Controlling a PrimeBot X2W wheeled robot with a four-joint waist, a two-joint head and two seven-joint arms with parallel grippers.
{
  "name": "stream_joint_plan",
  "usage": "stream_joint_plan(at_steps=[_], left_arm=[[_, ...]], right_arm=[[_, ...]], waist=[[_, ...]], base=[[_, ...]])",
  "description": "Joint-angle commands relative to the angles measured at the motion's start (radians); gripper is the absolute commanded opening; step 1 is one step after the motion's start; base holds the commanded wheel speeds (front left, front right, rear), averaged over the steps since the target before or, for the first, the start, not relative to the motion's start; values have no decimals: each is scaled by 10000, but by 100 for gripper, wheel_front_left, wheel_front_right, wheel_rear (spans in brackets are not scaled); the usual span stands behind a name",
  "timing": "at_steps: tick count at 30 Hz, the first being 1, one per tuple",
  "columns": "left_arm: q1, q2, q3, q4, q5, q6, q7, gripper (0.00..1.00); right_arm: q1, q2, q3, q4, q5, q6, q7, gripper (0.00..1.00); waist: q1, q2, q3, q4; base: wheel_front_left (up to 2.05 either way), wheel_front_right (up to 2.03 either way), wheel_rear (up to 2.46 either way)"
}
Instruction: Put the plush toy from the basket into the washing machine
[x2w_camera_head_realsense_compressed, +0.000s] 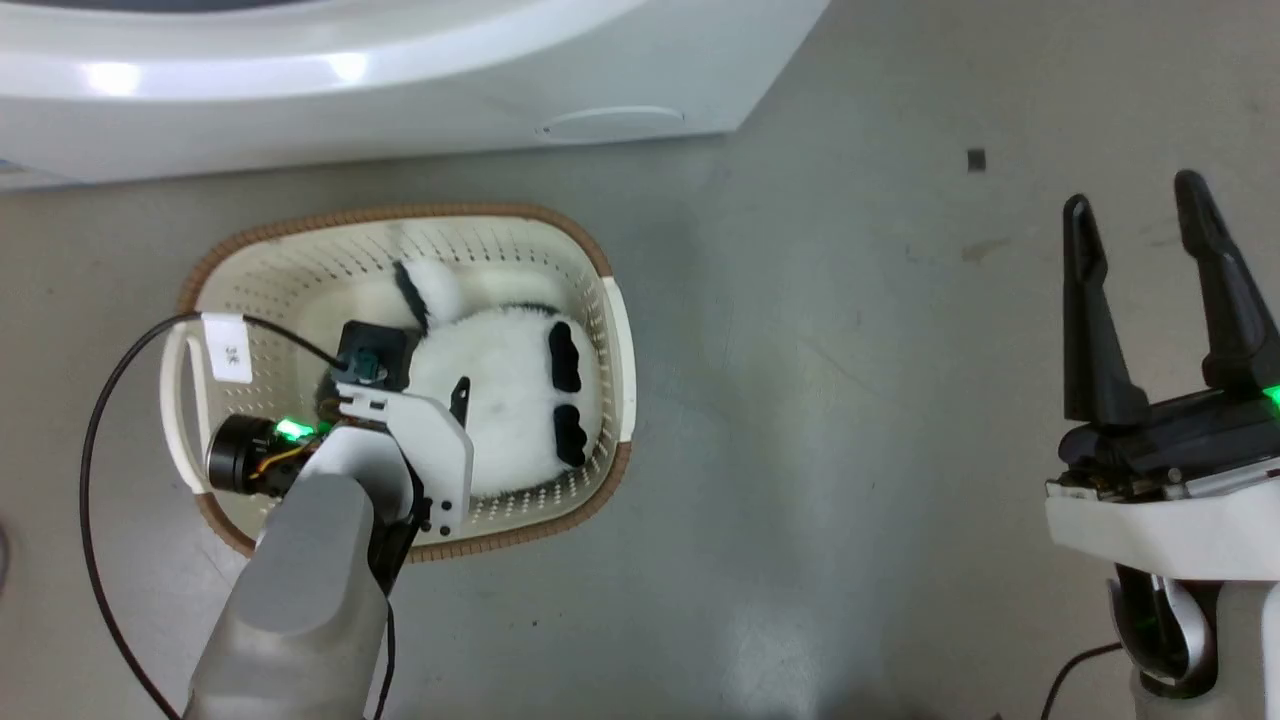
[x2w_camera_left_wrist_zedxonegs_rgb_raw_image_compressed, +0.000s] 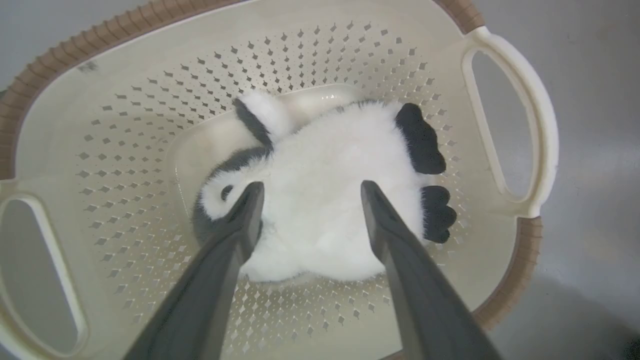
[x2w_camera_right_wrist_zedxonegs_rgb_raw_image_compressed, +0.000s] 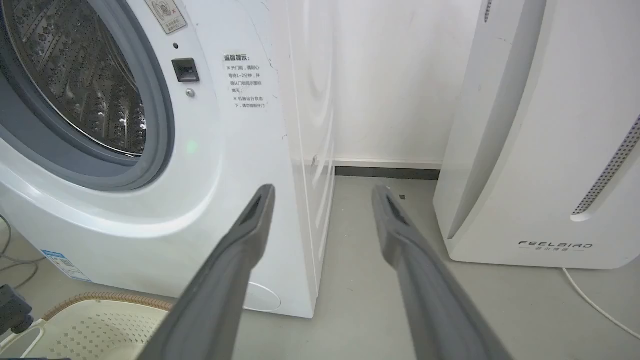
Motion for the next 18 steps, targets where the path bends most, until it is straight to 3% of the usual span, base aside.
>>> stream_joint_plan(at_steps=[1, 18], left_arm=[[-462, 89, -122, 373, -77, -47, 89, 100], [-1921, 200, -711, 2016, -403, -232, 407, 100]], right_arm=[[-308, 0, -2, -195, 135, -6, -123, 100], [-1010, 0, 51, -872, 335, -7, -456, 100]], waist=[[-2, 0, 428, -76], [-2, 0, 1963, -287]], base=[[0, 0, 0], [0, 0, 0]])
